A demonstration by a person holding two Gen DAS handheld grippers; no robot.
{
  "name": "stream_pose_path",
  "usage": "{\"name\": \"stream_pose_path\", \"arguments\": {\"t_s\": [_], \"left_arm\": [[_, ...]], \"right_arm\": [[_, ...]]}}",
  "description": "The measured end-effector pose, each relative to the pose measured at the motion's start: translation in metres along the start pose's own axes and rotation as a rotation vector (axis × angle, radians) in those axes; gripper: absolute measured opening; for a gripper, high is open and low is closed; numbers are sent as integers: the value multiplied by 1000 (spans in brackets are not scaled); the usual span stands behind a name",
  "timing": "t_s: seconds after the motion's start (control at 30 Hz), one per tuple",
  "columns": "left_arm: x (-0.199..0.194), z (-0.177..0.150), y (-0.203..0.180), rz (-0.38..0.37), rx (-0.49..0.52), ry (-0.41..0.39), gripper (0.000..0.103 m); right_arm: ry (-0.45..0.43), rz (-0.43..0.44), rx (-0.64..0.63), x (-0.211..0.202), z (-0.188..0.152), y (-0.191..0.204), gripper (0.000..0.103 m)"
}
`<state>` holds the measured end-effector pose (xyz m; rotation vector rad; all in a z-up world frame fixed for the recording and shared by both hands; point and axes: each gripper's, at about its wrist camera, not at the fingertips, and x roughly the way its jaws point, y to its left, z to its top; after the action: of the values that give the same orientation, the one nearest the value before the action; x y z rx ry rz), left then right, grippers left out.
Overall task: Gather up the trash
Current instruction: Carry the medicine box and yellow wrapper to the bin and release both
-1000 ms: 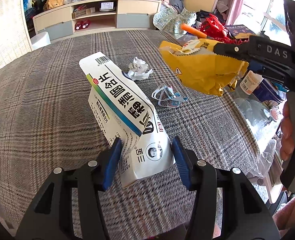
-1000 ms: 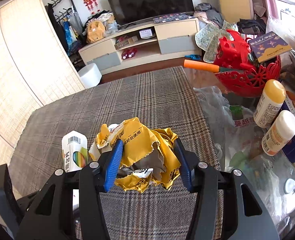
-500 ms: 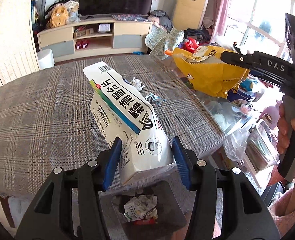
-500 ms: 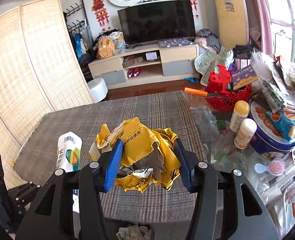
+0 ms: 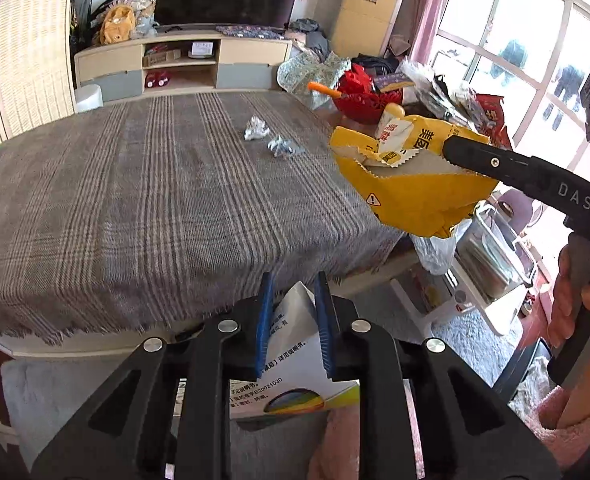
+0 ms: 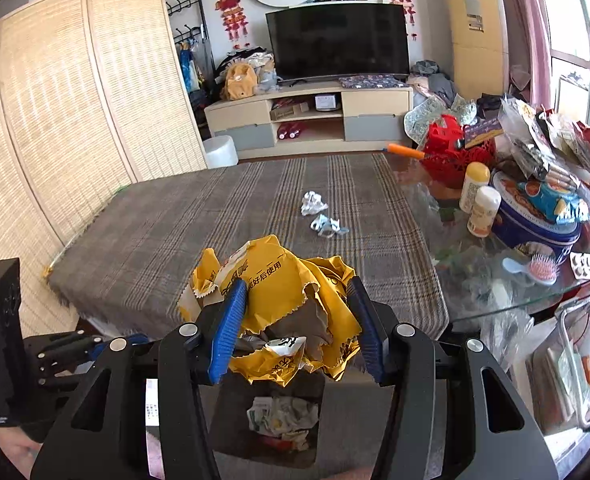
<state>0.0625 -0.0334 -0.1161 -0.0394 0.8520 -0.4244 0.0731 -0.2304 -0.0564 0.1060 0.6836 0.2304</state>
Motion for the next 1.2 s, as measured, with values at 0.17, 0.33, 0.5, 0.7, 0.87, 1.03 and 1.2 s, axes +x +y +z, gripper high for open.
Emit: {"name": "stream_pose_path", "arguments": {"t_s": [0.17, 0.33, 0.5, 0.7, 0.87, 1.03, 1.2], "left_arm": [[36, -32, 5, -25, -27, 96, 16], [58, -51, 8, -21, -39, 140, 11], [81, -68, 12, -36, -44, 189, 4], [116, -93, 19, -26, -57, 272, 0], [128, -107, 30, -7, -74, 311, 0], [133, -123, 42, 23, -88, 337, 28], [131, -130, 49, 41, -113, 335, 55]], "right_arm": [[92, 26, 43, 23, -44, 3, 53], [151, -6, 91, 52, -78, -5, 53], [206, -37, 114, 77, -106, -11, 53], [275, -58, 117, 109, -129, -7, 53], [324, -48, 115, 130, -140, 1, 53], [366, -32, 127, 144, -148, 5, 61], [386, -35, 128, 153, -154, 11, 80]]}}
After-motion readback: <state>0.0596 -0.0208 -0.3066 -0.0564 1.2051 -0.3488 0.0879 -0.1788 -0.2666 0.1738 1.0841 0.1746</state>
